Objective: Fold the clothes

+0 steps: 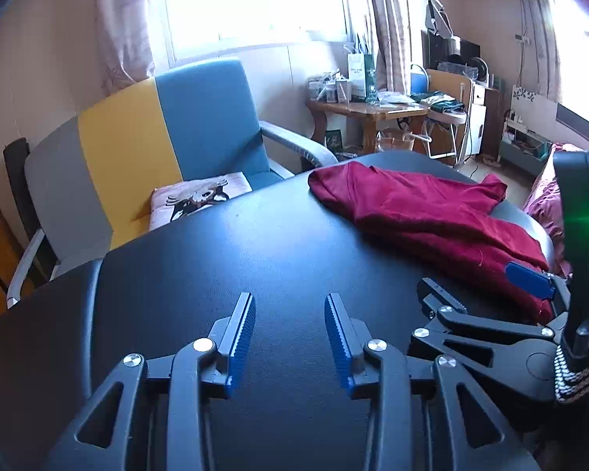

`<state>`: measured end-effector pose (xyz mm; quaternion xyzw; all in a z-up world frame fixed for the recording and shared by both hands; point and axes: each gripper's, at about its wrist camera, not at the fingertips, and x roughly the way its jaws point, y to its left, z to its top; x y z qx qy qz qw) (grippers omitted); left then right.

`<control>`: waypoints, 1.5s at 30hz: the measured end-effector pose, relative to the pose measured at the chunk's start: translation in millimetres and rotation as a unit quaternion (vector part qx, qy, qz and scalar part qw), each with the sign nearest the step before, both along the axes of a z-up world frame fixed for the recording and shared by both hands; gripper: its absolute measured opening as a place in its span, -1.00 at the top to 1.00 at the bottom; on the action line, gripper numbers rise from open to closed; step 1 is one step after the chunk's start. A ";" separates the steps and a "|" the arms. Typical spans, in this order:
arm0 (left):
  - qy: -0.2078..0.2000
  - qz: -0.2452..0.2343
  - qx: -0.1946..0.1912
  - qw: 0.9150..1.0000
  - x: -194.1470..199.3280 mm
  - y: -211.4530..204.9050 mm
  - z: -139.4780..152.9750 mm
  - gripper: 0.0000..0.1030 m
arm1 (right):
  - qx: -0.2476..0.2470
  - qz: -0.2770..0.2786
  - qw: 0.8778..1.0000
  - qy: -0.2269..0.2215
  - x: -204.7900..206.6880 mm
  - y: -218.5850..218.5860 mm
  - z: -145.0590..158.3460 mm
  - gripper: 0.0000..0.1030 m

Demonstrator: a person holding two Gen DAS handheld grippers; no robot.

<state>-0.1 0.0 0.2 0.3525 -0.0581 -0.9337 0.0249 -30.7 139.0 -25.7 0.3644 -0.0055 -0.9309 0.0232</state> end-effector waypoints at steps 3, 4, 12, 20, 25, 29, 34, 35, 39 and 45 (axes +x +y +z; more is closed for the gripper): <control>0.002 0.001 0.003 1.000 -0.4 -0.6 2.1 0.29 | 0.005 -0.001 1.000 -0.004 0.6 -0.3 -2.5 -0.85; 0.004 0.002 0.003 1.000 -0.7 -0.8 3.4 0.29 | 0.007 -0.001 1.000 -0.005 0.8 -0.3 -3.3 -0.85; -0.045 0.019 -0.004 0.999 -15.8 -13.7 -38.6 0.27 | -0.010 0.010 1.000 -0.025 -9.0 8.6 -26.2 -0.85; -0.125 0.032 0.028 0.991 -9.1 -72.8 -103.2 0.27 | 0.021 -0.013 1.000 -0.010 -67.4 79.7 -32.2 -0.85; -0.140 0.067 0.041 0.987 8.6 -112.0 -119.6 0.22 | 0.027 -0.083 0.995 -0.043 -155.3 133.6 -43.1 -0.86; -0.133 0.089 0.063 0.985 24.3 -134.4 -119.6 0.19 | -0.051 -0.091 0.990 -0.095 -188.8 147.2 -70.9 -0.86; -0.122 0.099 0.093 0.983 58.4 -157.3 -122.6 0.17 | -0.072 -0.030 0.993 -0.089 -163.9 101.4 -84.1 -1.00; -0.122 0.100 0.094 0.983 63.6 -158.6 -122.7 0.17 | -0.062 -0.014 0.994 -0.084 -156.7 88.3 -85.4 -1.00; -0.119 0.113 0.122 0.979 91.4 -168.3 -123.6 0.17 | -0.088 0.084 0.989 -0.088 -123.2 35.5 -88.2 -1.00; -0.112 0.176 0.189 0.960 140.1 -203.4 -121.0 0.17 | -0.033 0.200 0.975 -0.087 -56.2 -71.1 -101.3 -1.00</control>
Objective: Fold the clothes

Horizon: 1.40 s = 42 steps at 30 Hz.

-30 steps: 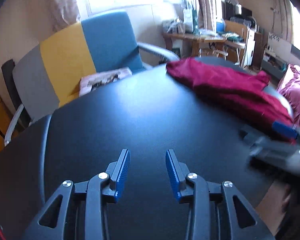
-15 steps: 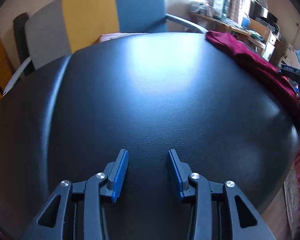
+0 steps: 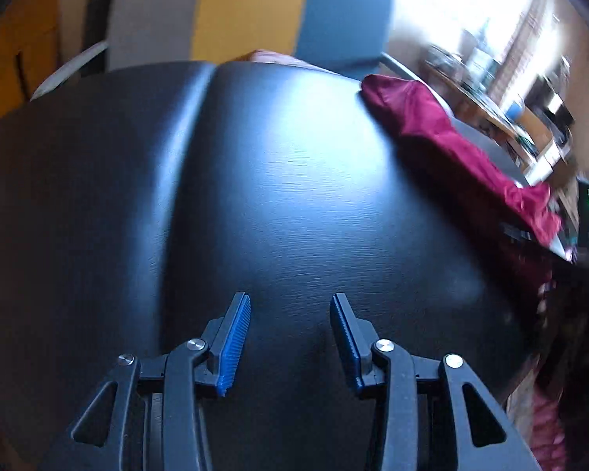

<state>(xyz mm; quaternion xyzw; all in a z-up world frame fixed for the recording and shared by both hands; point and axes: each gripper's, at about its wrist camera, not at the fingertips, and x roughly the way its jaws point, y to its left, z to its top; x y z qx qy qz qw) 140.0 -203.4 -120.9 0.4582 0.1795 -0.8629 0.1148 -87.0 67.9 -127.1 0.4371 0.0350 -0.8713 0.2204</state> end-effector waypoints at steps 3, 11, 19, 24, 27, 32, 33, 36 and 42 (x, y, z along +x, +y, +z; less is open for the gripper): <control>-0.025 0.034 0.003 0.999 20.5 -14.1 -6.9 0.09 | -0.032 0.053 0.998 -0.023 29.1 -42.6 0.5 -1.00; 0.057 0.022 -0.062 0.996 89.9 4.9 38.9 0.24 | -0.208 0.115 0.964 -0.116 42.4 -75.1 16.8 -1.00; 0.152 -0.210 -0.124 0.958 45.3 106.3 104.9 0.18 | -0.278 -0.005 0.956 -0.096 14.7 12.0 19.1 -1.00; 0.124 -0.326 -0.162 0.923 -9.8 139.7 98.1 0.18 | -0.313 -0.061 0.943 -0.096 -0.2 56.5 15.1 -1.00; 0.102 -0.381 -0.166 0.904 -38.6 159.9 82.7 0.18 | -0.306 -0.066 0.945 -0.090 -11.4 71.0 14.1 -1.00; 0.050 -0.451 -0.182 0.872 -48.9 168.1 47.0 0.18 | -0.287 -0.049 0.952 -0.092 -30.1 62.0 8.2 -1.00; 0.038 -0.465 -0.181 0.866 -48.6 167.3 43.4 0.18 | -0.283 -0.043 0.954 -0.094 -32.4 60.9 6.8 -1.00; 0.030 -0.487 -0.195 0.851 -49.8 168.7 36.2 0.18 | -0.272 -0.032 0.957 -0.094 -40.8 52.1 4.4 -1.00; 0.011 -0.468 -0.178 0.866 -67.5 168.7 20.2 0.40 | -0.252 -0.011 0.963 -0.095 -61.8 25.0 4.0 -1.00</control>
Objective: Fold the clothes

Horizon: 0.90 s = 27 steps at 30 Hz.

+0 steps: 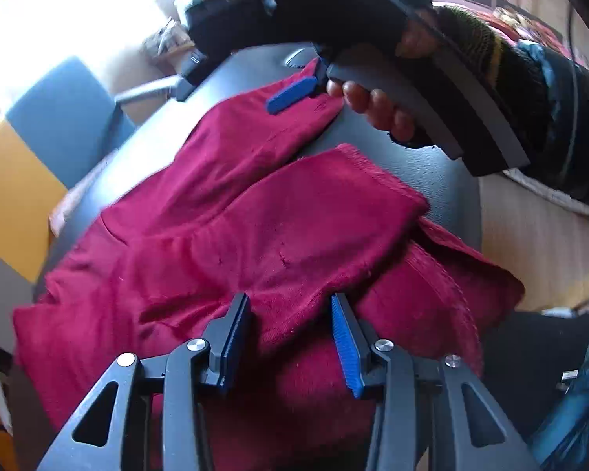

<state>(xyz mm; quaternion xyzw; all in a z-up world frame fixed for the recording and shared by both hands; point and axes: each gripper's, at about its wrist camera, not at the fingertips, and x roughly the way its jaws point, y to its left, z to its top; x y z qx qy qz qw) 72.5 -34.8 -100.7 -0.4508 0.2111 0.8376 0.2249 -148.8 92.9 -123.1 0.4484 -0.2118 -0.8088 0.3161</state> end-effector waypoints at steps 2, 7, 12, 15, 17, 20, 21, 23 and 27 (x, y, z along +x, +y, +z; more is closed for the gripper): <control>0.005 0.028 0.030 0.999 -0.8 -9.1 1.3 0.72 | 0.010 0.012 1.000 0.006 -6.9 -12.5 -0.5 -1.00; 0.011 0.121 0.178 0.976 9.9 -64.7 28.5 0.85 | 0.044 0.025 0.999 0.001 -20.2 -40.2 -16.9 -1.00; 0.052 0.233 0.300 0.924 56.1 -155.1 64.8 0.87 | 0.042 0.017 0.999 -0.004 -16.7 -43.1 -34.1 -1.00; 0.083 0.316 0.338 0.882 94.1 -214.1 74.9 0.87 | 0.023 0.013 1.000 0.009 -11.4 -36.4 -37.9 -1.00; 0.098 0.378 0.353 0.850 119.2 -252.5 75.8 0.88 | 0.035 0.017 0.999 0.023 -6.2 -38.7 -37.2 -1.00; 0.116 0.467 0.358 0.801 160.3 -304.0 69.8 0.88 | 0.092 0.024 0.994 0.056 3.5 -54.4 -36.1 -1.00; 0.120 0.494 0.359 0.782 174.5 -318.7 67.5 0.88 | 0.110 0.025 0.992 0.063 5.6 -59.8 -35.5 -1.00; 0.128 0.550 0.354 0.746 202.4 -345.6 62.2 0.88 | 0.133 0.025 0.989 0.067 6.1 -66.6 -35.1 -1.00; 0.114 0.645 0.308 0.690 233.1 -376.0 50.6 0.87 | 0.158 0.026 0.984 0.075 7.9 -72.7 -35.4 -1.00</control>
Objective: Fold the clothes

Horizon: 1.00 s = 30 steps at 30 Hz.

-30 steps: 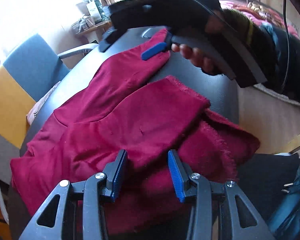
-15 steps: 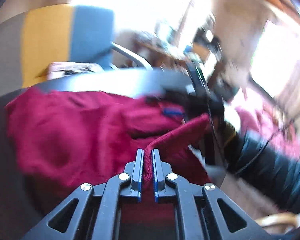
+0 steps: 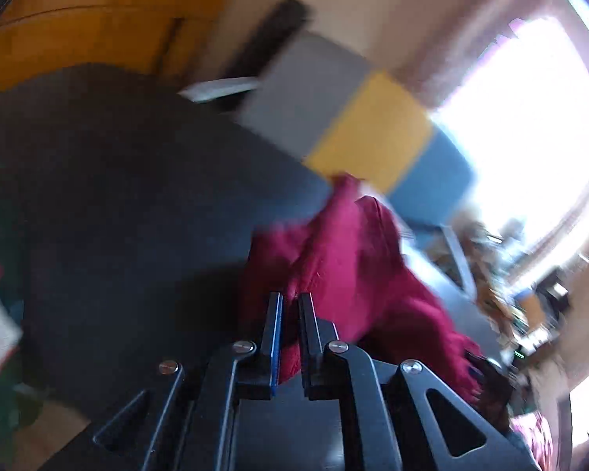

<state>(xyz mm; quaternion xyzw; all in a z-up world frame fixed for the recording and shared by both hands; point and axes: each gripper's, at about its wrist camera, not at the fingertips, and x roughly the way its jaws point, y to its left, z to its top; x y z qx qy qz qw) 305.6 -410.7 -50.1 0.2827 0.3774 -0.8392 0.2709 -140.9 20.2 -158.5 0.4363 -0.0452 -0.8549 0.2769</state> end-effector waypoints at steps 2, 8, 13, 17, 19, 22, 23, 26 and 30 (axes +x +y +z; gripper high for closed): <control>-0.021 0.032 -0.002 0.999 6.6 -5.7 -1.4 0.79 | 0.007 0.000 1.000 0.003 0.7 -1.6 -0.4 -1.00; -0.030 -0.011 -0.051 0.998 -8.5 16.8 10.0 0.58 | 0.022 0.000 1.000 0.008 2.6 -5.2 -1.5 -1.00; -0.089 -0.108 -0.103 0.985 -60.8 58.0 -8.6 0.57 | 0.041 0.001 0.999 0.014 5.3 -9.0 -2.0 -1.00; -0.132 -0.131 -0.118 0.976 -98.1 64.6 -35.0 0.57 | 0.044 0.001 0.999 0.015 4.9 -8.6 -2.3 -1.00; -0.163 -0.120 -0.110 0.973 -100.6 57.8 -52.3 0.57 | 0.045 0.001 0.999 0.016 4.5 -8.1 -2.2 -1.00; -0.178 -0.099 -0.088 0.975 -103.7 35.0 -73.9 0.53 | 0.045 0.001 0.999 0.017 4.0 -6.9 -2.5 -1.00; -0.173 -0.097 -0.094 0.976 -103.8 30.6 -74.0 0.53 | 0.045 0.001 0.999 0.017 3.9 -6.7 -2.8 -1.00; -0.188 -0.098 -0.114 0.971 -112.7 18.1 -73.8 0.53 | 0.055 0.000 0.998 0.017 5.7 -10.0 -2.4 -1.00; -0.200 -0.095 -0.126 0.967 -132.3 -8.7 -72.2 0.53 | 0.097 0.000 0.995 0.021 12.3 -19.9 -2.7 -1.00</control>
